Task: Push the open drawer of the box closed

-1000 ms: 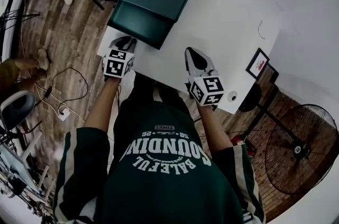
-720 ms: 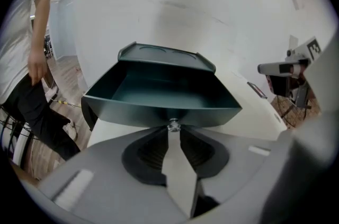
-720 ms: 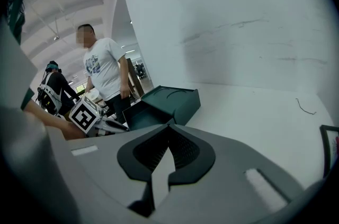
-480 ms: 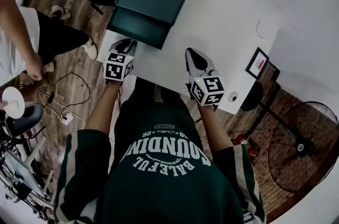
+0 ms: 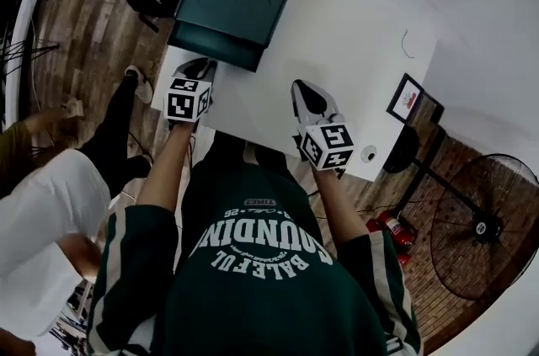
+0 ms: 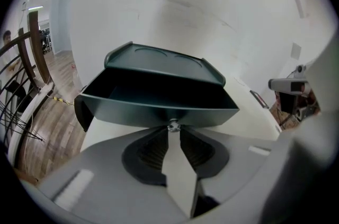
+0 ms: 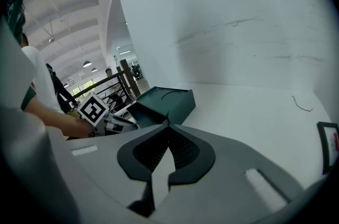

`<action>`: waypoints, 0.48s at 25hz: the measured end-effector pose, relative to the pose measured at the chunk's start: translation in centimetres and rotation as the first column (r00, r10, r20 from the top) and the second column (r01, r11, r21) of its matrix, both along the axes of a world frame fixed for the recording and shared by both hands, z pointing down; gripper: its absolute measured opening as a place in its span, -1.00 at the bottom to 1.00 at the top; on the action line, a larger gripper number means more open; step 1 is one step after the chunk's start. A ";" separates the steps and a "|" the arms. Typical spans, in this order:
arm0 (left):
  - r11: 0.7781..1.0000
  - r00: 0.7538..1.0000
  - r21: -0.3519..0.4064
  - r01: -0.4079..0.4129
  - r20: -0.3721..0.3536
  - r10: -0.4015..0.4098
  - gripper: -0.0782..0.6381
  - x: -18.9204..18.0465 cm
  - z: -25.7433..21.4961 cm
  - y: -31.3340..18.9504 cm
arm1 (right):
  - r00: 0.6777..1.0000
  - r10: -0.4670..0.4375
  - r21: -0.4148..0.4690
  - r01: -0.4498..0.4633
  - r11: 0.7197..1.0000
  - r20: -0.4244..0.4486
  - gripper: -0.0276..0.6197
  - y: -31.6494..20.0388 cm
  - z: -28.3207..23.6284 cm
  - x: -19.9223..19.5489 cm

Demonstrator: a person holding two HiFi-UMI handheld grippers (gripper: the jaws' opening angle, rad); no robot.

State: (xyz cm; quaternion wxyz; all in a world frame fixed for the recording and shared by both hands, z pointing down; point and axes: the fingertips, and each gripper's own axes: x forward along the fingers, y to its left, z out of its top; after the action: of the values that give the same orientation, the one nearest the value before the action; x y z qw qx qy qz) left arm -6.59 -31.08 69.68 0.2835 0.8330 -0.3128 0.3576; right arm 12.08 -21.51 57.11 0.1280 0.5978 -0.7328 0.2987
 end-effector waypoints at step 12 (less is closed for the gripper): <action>1.000 1.000 -0.015 -0.020 -0.014 0.020 -0.43 2.5 0.1 -3.7 | 0.998 0.057 -0.005 -0.057 0.998 0.001 -0.91 -0.1 -0.3 1.6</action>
State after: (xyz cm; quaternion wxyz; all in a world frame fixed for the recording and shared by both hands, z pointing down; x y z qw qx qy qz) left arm -4.05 -34.76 69.73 0.2884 0.8363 -0.2999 0.3571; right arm 13.71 -21.60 56.77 0.1205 0.6180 -0.7149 0.3041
